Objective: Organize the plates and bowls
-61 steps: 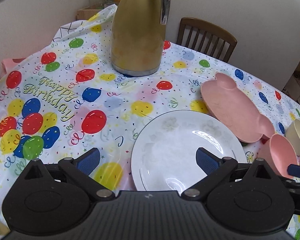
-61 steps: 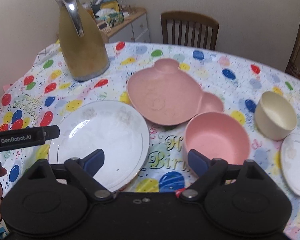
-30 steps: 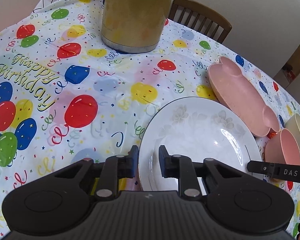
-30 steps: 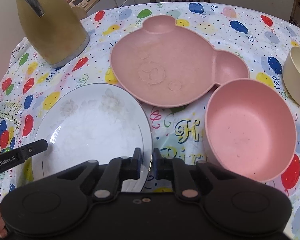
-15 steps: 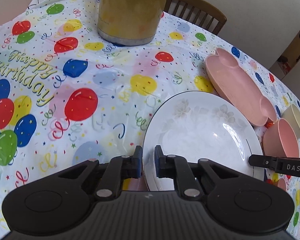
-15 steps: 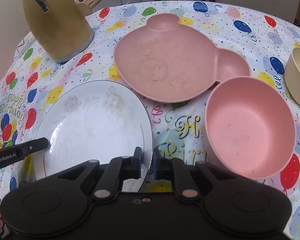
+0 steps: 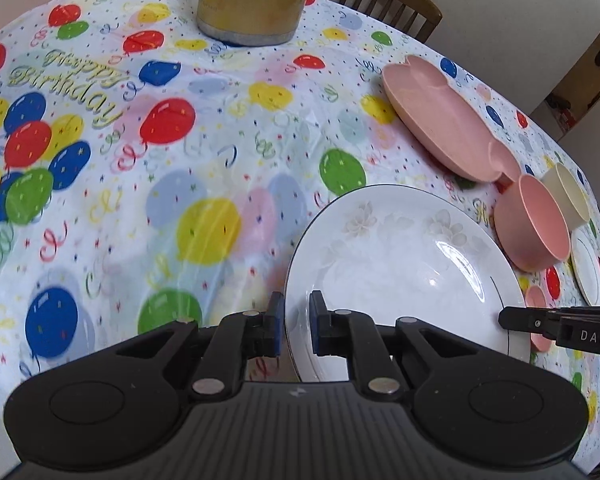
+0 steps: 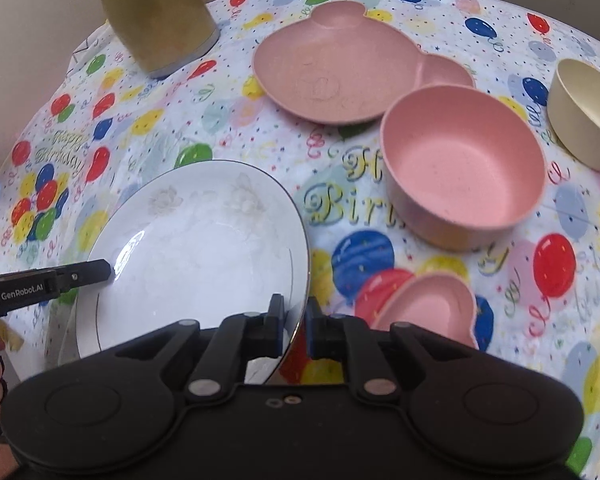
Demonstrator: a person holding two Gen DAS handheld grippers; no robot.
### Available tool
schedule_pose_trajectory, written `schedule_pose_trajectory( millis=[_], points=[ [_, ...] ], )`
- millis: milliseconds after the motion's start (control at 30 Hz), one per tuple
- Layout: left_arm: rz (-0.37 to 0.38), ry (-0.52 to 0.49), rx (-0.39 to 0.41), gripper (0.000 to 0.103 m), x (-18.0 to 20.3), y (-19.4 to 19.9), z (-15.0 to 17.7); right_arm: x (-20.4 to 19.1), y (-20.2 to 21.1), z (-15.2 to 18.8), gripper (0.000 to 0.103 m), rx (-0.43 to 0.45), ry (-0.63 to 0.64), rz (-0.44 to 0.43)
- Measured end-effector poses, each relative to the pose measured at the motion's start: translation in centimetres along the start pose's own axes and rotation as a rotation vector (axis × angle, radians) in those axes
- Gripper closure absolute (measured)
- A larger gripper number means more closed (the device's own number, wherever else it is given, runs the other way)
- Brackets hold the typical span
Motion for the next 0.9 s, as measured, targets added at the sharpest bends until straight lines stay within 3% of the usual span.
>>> schedule_pose_trajectory(
  millis=[467, 733, 900],
  points=[
    [-0.027, -0.009, -0.010, 0.091, 1.5, 2.1, 5.4, 0.7, 2.0, 5.7, 0.093, -0.009, 0.032, -0.038],
    [-0.053, -0.024, -0.002, 0.091, 1.9, 2.4, 6.1, 0.7, 1.8, 6.2, 0.093, -0.032, -0.010, -0.020],
    [-0.057, -0.030, 0.001, 0.091, 1.9, 2.8, 6.1, 0.6, 2.8, 5.9, 0.083, -0.010, -0.011, 0.016]
  ],
)
Point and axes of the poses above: each gripper's, at about its wrist camera, not at the fingertips, and y roughly against the way its jaws point, x to its right, z to its underside, the point moved 2 cm from there along -y, roughly the way its jaws point, and after that the axes turned 8 degrees about y, right-handed, at the moved point
